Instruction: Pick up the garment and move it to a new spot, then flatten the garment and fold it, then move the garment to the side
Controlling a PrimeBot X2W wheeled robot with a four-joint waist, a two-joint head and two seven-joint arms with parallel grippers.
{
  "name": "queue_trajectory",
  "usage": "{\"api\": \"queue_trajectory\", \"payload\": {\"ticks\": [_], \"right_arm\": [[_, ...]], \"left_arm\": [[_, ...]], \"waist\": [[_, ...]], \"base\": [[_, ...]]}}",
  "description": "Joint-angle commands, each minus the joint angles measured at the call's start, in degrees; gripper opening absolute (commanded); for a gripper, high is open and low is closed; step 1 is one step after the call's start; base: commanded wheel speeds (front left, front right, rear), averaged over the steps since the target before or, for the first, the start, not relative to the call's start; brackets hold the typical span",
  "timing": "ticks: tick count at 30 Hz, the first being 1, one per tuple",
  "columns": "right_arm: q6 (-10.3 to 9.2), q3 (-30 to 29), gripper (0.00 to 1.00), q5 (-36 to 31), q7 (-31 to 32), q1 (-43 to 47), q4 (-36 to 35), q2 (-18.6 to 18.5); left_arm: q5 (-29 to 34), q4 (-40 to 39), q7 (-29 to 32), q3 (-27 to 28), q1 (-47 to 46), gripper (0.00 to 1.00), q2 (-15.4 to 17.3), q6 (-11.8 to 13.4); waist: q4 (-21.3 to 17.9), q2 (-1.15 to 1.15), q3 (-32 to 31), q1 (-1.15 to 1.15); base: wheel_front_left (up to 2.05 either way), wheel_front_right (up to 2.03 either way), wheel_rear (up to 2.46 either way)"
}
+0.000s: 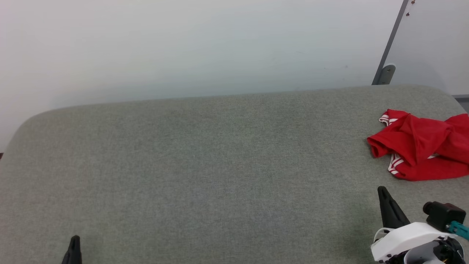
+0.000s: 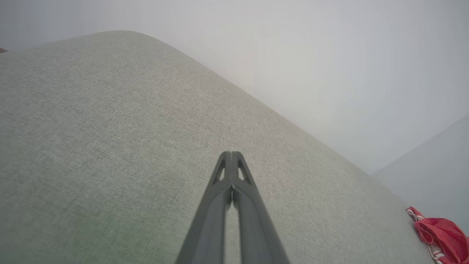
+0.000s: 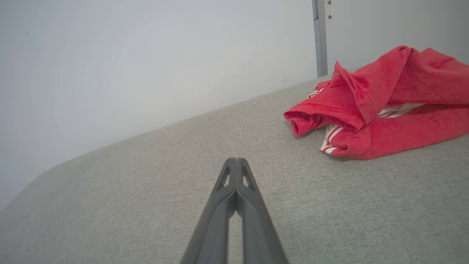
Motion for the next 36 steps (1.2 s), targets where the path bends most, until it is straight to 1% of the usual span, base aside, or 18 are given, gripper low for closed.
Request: {"api": "queue_trajectory", "payload": {"ticks": [1, 20, 36], "right_arm": [[-0.02, -0.63, 0.00, 2.19, 0.32, -0.81, -1.31, -0.02], [-0.03, -2.64, 0.00, 19.15, 4.42, 0.17, -3.75, 0.99], [-0.04, -4.14, 0.00, 30.89, 7.33, 0.71, -5.42, 1.72]], "left_arm": [[-1.35, -0.64, 0.27, 0.27, -1.41, 0.00, 0.44, -0.47], [-12.67, 0.20, 4.48, 0.03, -5.11, 0.00, -2.93, -0.87], [-20.57, 0.84, 7.46, -0.12, -7.71, 0.00, -5.32, -1.12]], "waist": [[0.03, 0.00, 0.02, 0.00], [0.55, 0.00, 0.31, 0.00], [1.00, 0.00, 0.56, 0.00]], "base": [[0.00, 0.00, 0.00], [0.00, 0.00, 0.00], [0.00, 0.00, 0.00]]}}
